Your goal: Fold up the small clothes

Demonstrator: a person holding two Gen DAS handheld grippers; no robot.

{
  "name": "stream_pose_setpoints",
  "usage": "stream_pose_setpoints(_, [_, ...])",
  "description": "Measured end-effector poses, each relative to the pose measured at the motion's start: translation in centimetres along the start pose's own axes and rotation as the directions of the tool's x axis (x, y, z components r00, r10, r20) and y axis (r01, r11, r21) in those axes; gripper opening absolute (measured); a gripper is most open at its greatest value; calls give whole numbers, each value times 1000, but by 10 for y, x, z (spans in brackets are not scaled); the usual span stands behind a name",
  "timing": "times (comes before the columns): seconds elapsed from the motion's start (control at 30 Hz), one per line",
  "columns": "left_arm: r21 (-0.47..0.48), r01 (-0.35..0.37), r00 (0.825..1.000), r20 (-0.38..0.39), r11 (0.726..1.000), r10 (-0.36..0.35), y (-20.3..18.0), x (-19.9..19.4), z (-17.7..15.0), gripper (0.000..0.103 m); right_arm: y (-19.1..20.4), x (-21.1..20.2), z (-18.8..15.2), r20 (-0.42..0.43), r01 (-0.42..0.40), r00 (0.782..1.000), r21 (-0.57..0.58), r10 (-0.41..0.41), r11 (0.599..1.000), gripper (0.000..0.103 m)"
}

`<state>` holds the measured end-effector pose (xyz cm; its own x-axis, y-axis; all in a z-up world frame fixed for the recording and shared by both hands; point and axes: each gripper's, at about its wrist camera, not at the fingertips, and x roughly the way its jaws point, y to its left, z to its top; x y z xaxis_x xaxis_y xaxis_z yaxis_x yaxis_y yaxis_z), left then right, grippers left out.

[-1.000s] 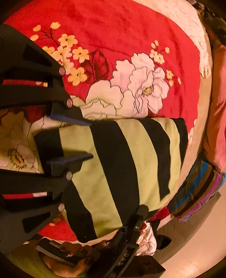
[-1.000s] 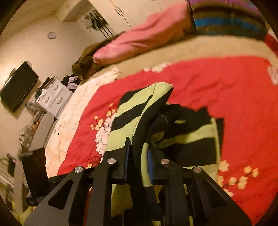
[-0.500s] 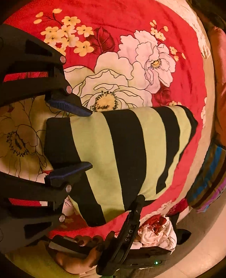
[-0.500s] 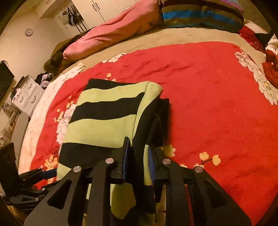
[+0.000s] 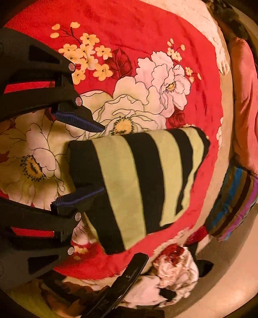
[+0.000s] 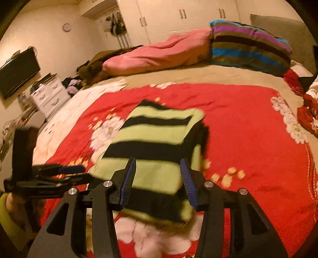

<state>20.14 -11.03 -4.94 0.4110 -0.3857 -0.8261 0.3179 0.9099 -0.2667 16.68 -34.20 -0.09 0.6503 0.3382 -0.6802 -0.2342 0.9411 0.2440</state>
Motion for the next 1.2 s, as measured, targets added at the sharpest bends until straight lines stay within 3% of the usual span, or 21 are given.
stream_pose_setpoints(0.3, [-3,-19,998,-54,1000,19,0,21,-10,48,-5,38,-21,-126,75,989,-3,-75,997,44])
stream_pose_setpoints(0.4, [-10,-20,998,-58,1000,19,1,22,-10,48,-16,49,-28,-171,94,982,51,-84,994,45])
stream_pose_setpoints(0.7, [3,-35,998,-50,999,35,-1,16,-8,49,-19,43,-28,-158,71,986,103,-55,992,47])
stream_pose_setpoints(1.1, [7,-66,998,-14,998,66,-4,-3,-3,49,-21,11,-13,-82,65,995,140,-54,988,68])
stream_pose_setpoints(1.2, [6,-71,997,-3,997,71,-4,-8,-1,54,-22,4,-11,-66,71,996,140,-62,988,71])
